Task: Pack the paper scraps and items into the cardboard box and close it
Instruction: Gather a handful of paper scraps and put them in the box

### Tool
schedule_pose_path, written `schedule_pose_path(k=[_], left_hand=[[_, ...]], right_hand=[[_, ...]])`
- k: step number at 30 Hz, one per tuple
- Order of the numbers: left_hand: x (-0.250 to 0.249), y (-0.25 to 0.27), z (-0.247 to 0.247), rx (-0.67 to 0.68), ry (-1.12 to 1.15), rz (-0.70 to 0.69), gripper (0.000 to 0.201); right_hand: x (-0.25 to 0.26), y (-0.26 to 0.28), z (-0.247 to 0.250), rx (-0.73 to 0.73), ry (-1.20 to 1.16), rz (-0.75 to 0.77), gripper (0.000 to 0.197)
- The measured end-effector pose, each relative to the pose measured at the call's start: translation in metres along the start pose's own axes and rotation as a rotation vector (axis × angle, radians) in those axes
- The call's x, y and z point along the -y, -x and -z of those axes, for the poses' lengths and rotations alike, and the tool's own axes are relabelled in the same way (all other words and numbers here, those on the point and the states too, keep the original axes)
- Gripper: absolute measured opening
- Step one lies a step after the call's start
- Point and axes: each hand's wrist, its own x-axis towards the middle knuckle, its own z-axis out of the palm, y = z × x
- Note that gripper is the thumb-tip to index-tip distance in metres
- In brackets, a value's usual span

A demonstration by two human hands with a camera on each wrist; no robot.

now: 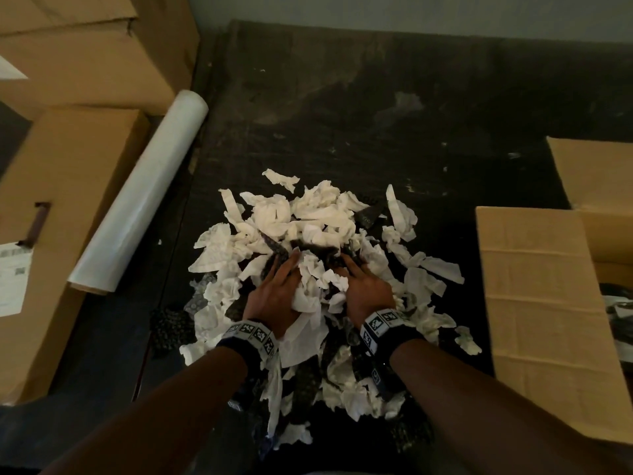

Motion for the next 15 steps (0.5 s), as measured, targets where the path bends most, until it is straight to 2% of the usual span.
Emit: schedule_pose_path(k=[6,11,15], left_hand=[[-0.002,0.005,0.005,-0.282,0.157,-0.076,0.059],[-0.012,0.016,0.044,-0.418,0.164,-0.098,0.072],[-0.022,0.032,0.072,-0.525,0.17,-0.167,0.081]], right_hand=[[0.003,0.0,0.013,-0.101,-0.051,0.019,0.072],[0.011,0.015,0.044,-0.218,-0.022,0.056,0.081],[0.022,0.04,0.069,-0.342,0.003,0.069,0.088]])
